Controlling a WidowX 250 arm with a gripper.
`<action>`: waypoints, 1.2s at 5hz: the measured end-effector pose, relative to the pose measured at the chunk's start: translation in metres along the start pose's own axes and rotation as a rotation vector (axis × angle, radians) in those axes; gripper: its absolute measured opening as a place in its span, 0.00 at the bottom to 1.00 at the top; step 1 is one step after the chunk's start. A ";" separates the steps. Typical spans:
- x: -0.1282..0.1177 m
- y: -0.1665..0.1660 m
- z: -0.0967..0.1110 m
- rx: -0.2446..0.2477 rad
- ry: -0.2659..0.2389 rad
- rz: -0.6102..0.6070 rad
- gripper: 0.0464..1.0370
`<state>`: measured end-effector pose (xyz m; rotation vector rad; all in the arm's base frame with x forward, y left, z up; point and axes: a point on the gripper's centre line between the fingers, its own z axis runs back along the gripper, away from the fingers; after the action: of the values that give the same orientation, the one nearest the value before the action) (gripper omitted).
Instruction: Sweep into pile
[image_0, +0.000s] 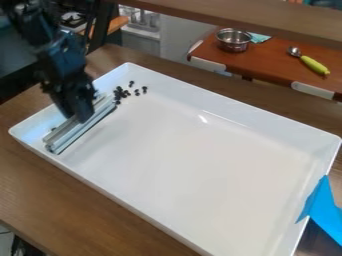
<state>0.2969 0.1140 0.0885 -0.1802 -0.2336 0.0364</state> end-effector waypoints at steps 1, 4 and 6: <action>0.004 -0.055 0.019 -0.081 0.018 0.047 0.27; 0.002 -0.192 -0.034 0.037 0.052 0.089 0.27; 0.000 -0.276 -0.082 0.115 0.032 0.095 0.27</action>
<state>0.3207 -0.1713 0.0600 -0.0771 -0.1905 0.1410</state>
